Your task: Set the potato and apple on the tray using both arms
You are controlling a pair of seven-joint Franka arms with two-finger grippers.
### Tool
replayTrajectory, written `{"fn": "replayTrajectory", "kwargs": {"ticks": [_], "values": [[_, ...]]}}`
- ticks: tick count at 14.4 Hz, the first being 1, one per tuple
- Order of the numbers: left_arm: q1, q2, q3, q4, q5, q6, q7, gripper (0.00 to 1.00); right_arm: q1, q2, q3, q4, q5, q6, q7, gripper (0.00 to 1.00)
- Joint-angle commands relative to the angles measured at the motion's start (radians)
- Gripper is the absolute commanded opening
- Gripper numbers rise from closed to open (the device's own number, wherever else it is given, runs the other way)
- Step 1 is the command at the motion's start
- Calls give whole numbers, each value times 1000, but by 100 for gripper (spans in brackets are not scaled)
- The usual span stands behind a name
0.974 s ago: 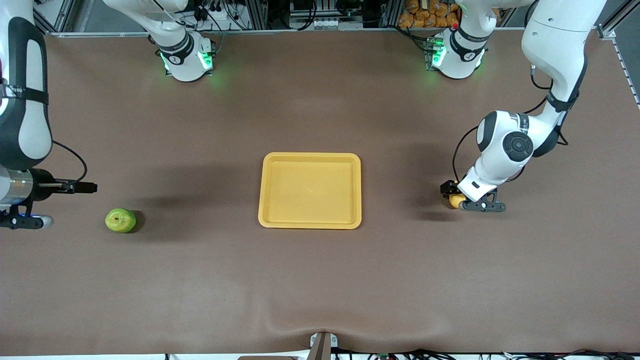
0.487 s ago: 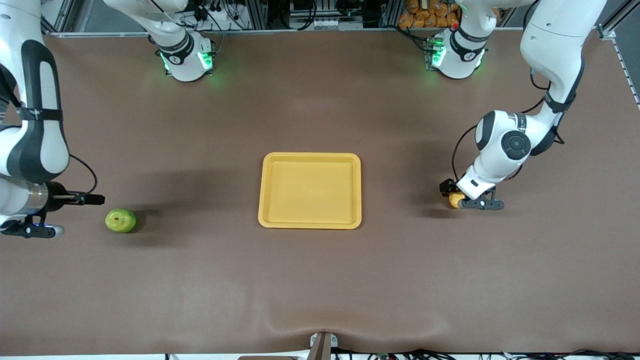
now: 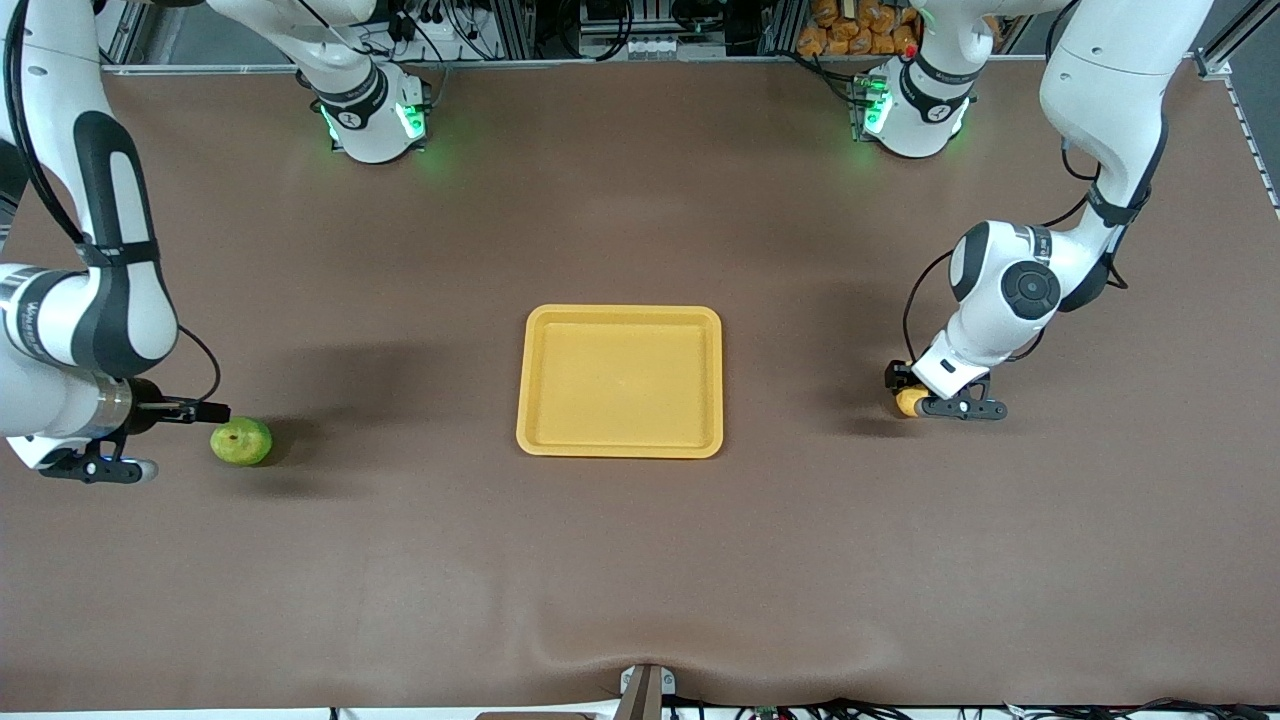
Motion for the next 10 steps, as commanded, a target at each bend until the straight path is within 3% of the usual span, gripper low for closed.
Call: {"fn": "replayTrajectory", "kwargs": {"ticks": [1,7,10], "values": [[-5,-12,-1,1,16,9,0,0,-18,16,10,-50,9,98,-1,100],[-77,-47,2,111,15,-184,-84,0,-18,42,10,-75,9,181,1,100],[-100,-50,-1,228,15,-323,-135,0,-16,61,10,-76,11,216,1,100]]}}
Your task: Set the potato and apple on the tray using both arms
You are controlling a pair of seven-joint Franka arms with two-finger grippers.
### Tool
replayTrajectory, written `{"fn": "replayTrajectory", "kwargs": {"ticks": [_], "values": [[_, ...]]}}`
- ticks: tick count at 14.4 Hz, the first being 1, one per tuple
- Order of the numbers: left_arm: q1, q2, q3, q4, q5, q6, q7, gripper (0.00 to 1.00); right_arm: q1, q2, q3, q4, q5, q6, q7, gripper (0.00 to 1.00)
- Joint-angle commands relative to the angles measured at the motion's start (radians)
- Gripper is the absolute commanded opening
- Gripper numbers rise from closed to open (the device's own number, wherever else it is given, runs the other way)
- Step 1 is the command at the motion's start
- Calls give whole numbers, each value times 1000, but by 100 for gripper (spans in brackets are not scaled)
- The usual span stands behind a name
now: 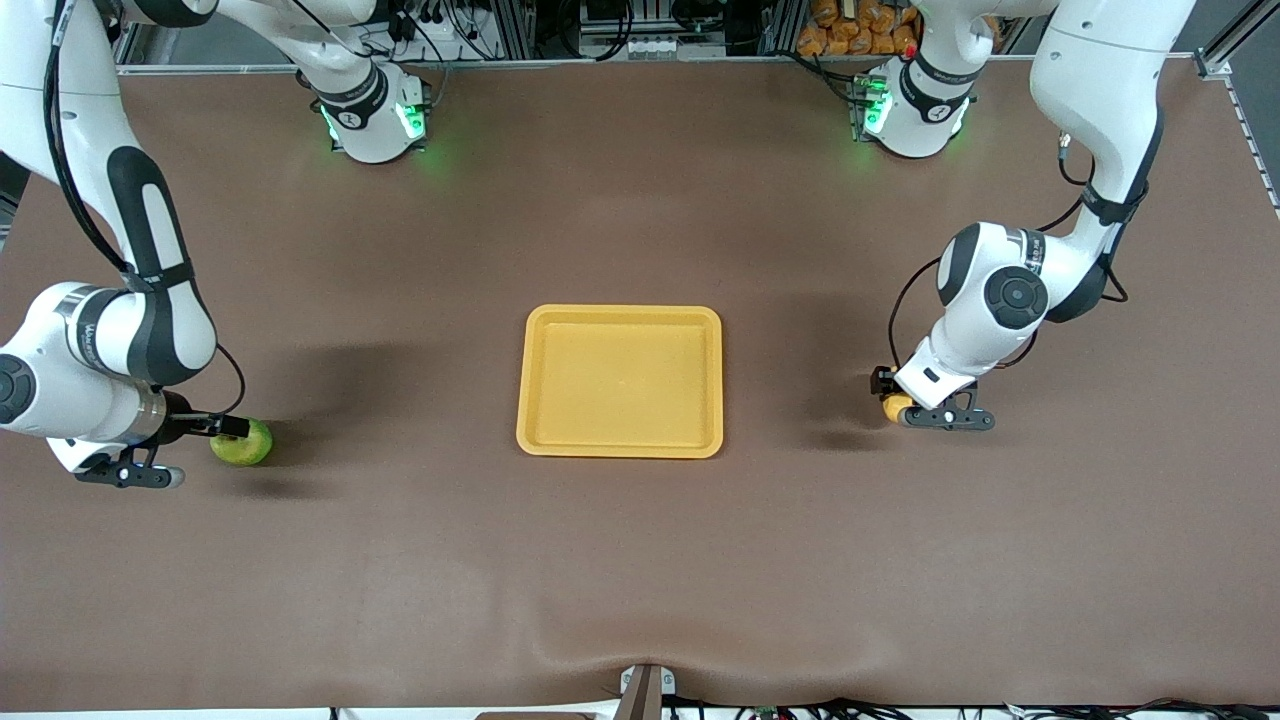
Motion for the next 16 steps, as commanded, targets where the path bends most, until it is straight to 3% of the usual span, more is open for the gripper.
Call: {"fn": "replayTrajectory", "kwargs": {"ticks": [1,5,11,15,16], "values": [[-37,-20,3,117,15,-167,-57,0,-10,11,10,-6,10,36,4,100],[-82,-20,-6,263,15,-343,-128,0,-5,31,11,-10,12,59,10,100],[-190,-6,-8,364,-1,-377,-308,0,-1,45,11,-69,12,177,10,100],[-322,76,3,476,15,-444,-419,0,-2,57,11,-95,12,237,10,100],[-342,101,5,522,16,-478,-424,0,-1,57,11,-111,12,262,8,93]]}}
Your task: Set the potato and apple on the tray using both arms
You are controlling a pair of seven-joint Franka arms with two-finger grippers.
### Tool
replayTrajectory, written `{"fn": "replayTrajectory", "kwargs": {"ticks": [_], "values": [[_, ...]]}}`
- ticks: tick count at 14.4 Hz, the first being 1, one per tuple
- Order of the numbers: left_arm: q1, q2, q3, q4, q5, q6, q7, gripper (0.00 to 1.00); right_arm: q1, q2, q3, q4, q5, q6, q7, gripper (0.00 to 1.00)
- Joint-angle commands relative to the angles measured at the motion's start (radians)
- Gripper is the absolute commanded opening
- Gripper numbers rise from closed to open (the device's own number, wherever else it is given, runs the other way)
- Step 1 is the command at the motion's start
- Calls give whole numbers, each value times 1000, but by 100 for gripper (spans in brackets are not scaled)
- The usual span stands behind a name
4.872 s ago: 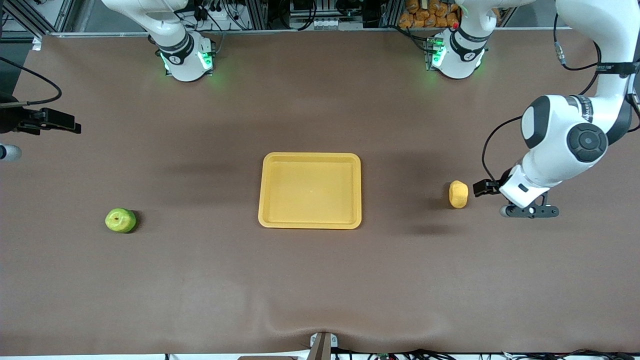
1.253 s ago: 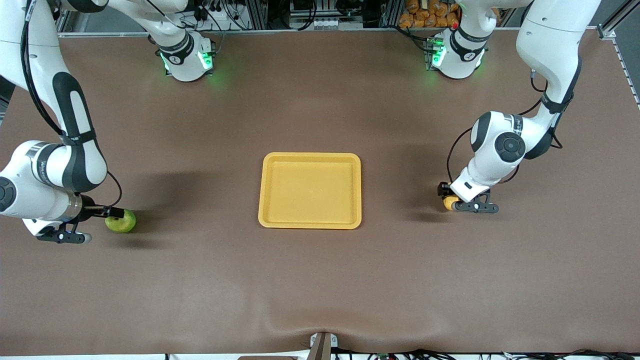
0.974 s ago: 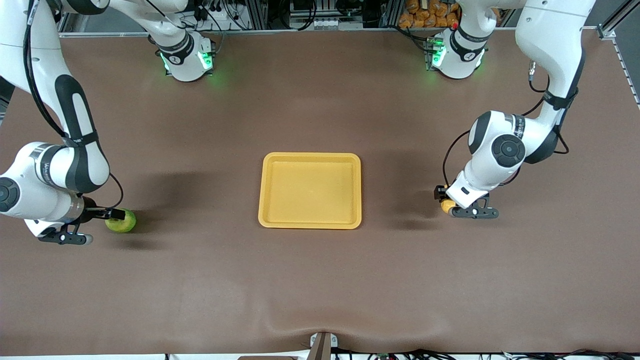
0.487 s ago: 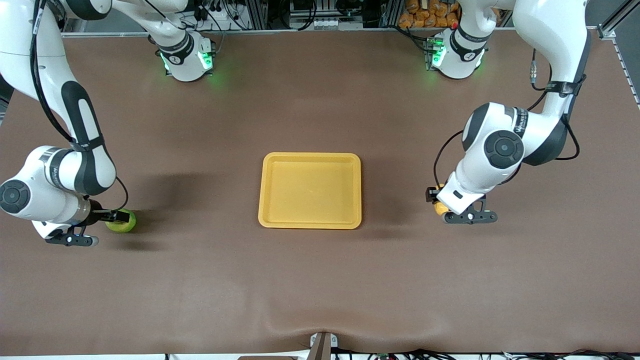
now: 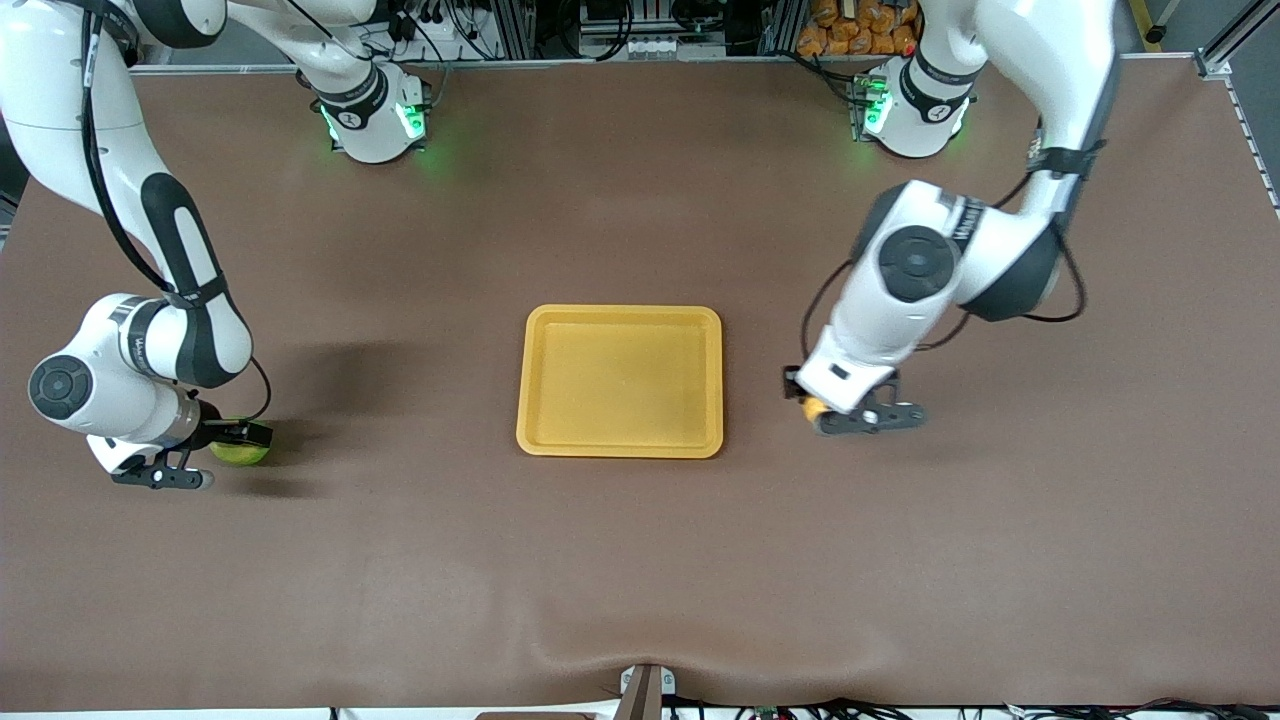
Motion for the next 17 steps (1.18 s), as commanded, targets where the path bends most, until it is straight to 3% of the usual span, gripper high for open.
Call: {"fn": "replayTrajectory", "kwargs": {"ticks": [1,2,4,6,9,12,17], "values": [[-84,96,17,159,24,-126,-31,0,-2,-1,3,-31,8,52,4,64],[-119,129,17,211,74,-192,-31,0,-2,-1,3,-31,8,52,4,37],[-193,189,17,286,173,-269,-51,0,-1,-3,3,-31,8,50,4,18],[-249,218,22,302,188,-276,-141,0,1,-11,5,-28,8,37,3,14],[-355,290,60,325,302,-274,-278,0,21,-50,7,-22,8,-20,9,9],[-398,329,69,335,319,-273,-352,0,22,-84,7,-21,8,-69,9,0],[-445,399,89,348,349,-188,-473,0,50,-155,5,45,10,-279,47,0]]}}
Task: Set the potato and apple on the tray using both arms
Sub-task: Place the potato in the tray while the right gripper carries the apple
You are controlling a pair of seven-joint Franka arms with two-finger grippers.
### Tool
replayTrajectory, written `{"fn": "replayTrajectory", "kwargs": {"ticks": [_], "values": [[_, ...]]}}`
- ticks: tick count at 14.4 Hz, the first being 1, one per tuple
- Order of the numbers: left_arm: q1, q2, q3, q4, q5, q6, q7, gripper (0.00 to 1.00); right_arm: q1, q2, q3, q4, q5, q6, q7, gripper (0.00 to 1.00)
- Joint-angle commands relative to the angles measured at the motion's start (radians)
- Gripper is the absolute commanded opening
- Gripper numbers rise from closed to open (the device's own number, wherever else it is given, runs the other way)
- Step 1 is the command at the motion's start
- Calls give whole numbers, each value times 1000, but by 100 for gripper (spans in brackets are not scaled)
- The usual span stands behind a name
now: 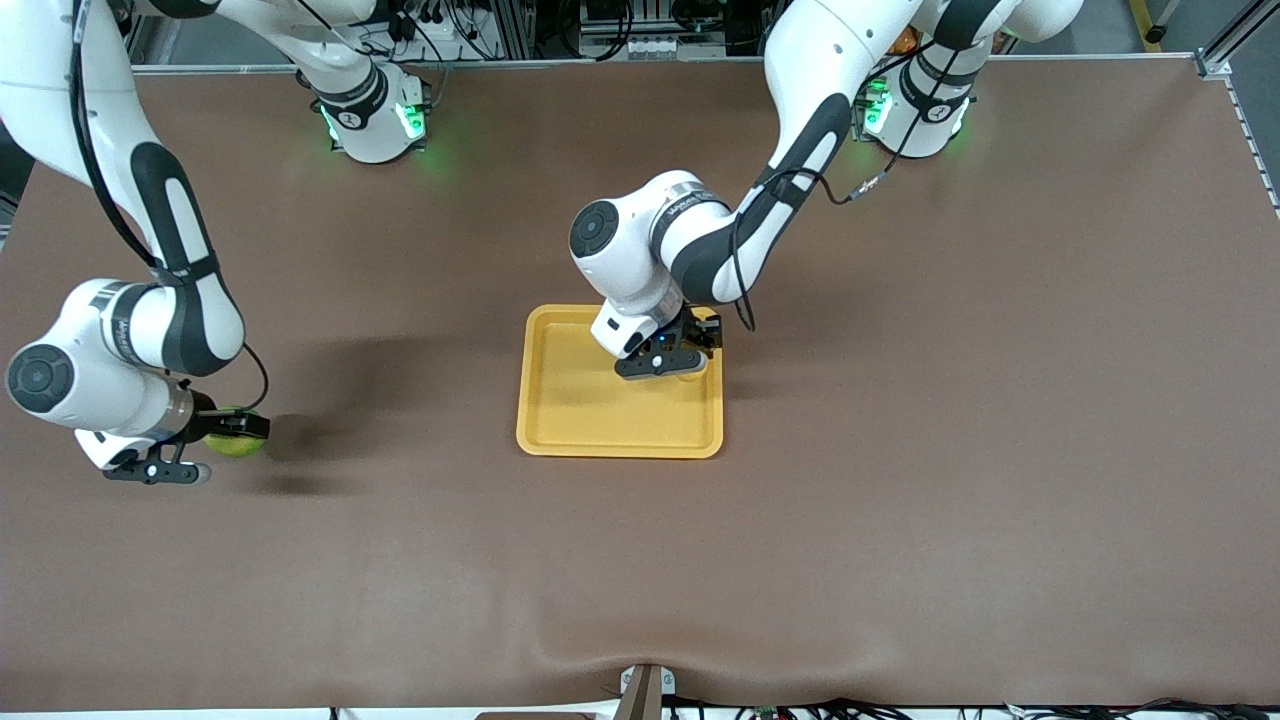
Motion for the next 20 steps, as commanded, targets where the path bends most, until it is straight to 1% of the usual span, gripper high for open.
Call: {"fn": "replayTrajectory", "kwargs": {"ticks": [1,5,6,7,8,9,10,12,13,18,20], "values": [[-37,62,28,41,53,22,-65,0,26,-52,1,21,9,-98,56,0],[-33,74,30,39,61,42,-79,0,76,-90,4,24,9,-166,182,0],[-31,74,30,39,61,45,-81,0,84,-98,4,29,17,-184,198,0],[-30,74,30,39,61,52,-82,0,93,-99,4,36,43,-209,205,0],[-28,74,28,36,61,69,-92,17,98,-101,4,49,75,-241,207,0],[-28,76,28,35,60,87,-122,42,102,-101,4,58,94,-265,207,0],[-28,77,30,31,66,103,-133,99,107,-103,5,58,95,-273,209,0],[-34,83,28,25,136,109,-148,100,118,-107,24,58,95,-275,276,0],[-34,85,30,24,143,109,-148,100,119,-106,36,58,95,-275,316,0],[-25,65,28,27,135,108,-133,100,124,-106,113,58,95,-276,469,0],[-20,30,28,28,126,97,-129,100,127,-104,151,60,95,-275,546,0]]}}
